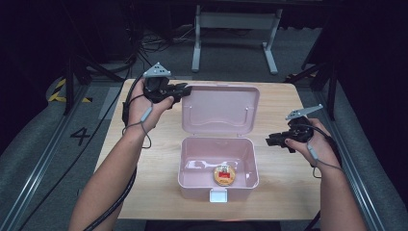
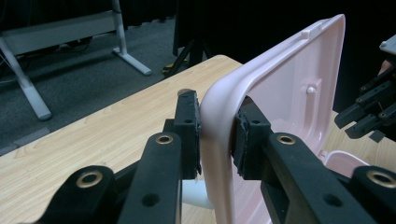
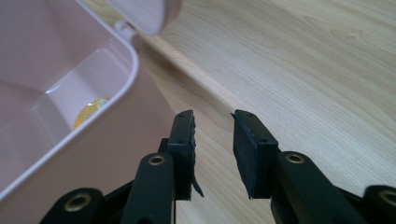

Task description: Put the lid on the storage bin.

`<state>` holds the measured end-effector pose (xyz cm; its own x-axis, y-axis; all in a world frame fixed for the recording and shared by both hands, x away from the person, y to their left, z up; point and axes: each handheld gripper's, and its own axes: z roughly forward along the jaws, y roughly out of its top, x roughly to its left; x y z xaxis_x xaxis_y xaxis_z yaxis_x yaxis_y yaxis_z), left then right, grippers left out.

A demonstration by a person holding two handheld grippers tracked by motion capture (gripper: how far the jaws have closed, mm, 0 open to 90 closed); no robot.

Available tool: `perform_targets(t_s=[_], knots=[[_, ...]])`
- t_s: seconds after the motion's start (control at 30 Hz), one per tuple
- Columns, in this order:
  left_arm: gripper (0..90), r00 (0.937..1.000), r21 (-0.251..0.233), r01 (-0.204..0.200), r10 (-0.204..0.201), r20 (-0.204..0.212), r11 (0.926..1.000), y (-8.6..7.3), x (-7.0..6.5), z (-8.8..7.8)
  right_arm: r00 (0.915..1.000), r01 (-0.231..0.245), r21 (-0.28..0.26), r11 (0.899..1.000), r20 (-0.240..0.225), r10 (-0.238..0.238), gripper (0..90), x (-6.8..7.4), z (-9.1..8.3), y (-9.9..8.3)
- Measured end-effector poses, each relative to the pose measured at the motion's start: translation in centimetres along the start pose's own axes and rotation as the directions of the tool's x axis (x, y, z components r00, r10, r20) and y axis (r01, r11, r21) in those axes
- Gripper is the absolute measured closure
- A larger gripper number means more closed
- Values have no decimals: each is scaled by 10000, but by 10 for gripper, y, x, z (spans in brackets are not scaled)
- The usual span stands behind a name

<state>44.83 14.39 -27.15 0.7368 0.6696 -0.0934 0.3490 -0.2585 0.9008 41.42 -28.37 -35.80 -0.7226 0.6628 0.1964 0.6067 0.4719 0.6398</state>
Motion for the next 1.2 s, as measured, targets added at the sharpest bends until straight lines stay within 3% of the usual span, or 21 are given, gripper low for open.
perform_targets(t_s=[0.13, 0.33, 0.47, 0.73, 1.07, 1.2], knots=[[722, 9997, 64, -167, 166, 196, 9998, 2, -7, -8, 9997, 257, -69, 9996, -28, -258, 720, 9, -3, 3], [708, 9981, 4, -608, 608, 119, 9982, 1, -17, -16, 9974, 576, -259, 9980, -411, -586, 730, 25, -8, 8], [697, 9965, -96, -818, 819, 148, 9966, -2, -23, -23, 9955, 848, -442, 9954, -386, -866, 741, 35, -12, 12], [661, 9944, -189, -966, 973, 417, 9951, -8, -33, -33, 9902, 1003, -1266, 9869, -841, -1114, 799, 50, -22, 17], [613, 9889, -286, -1116, 1138, 959, 9933, -17, -41, -43, 9855, 1038, -1618, 9814, -1161, -1234, 807, 66, -29, 21], [559, 9822, -169, -1143, 1156, 1483, 9933, -25, -43, -44, 9855, 1088, -1645, 9804, -1117, -1281, 797, 68, -30, 21]])
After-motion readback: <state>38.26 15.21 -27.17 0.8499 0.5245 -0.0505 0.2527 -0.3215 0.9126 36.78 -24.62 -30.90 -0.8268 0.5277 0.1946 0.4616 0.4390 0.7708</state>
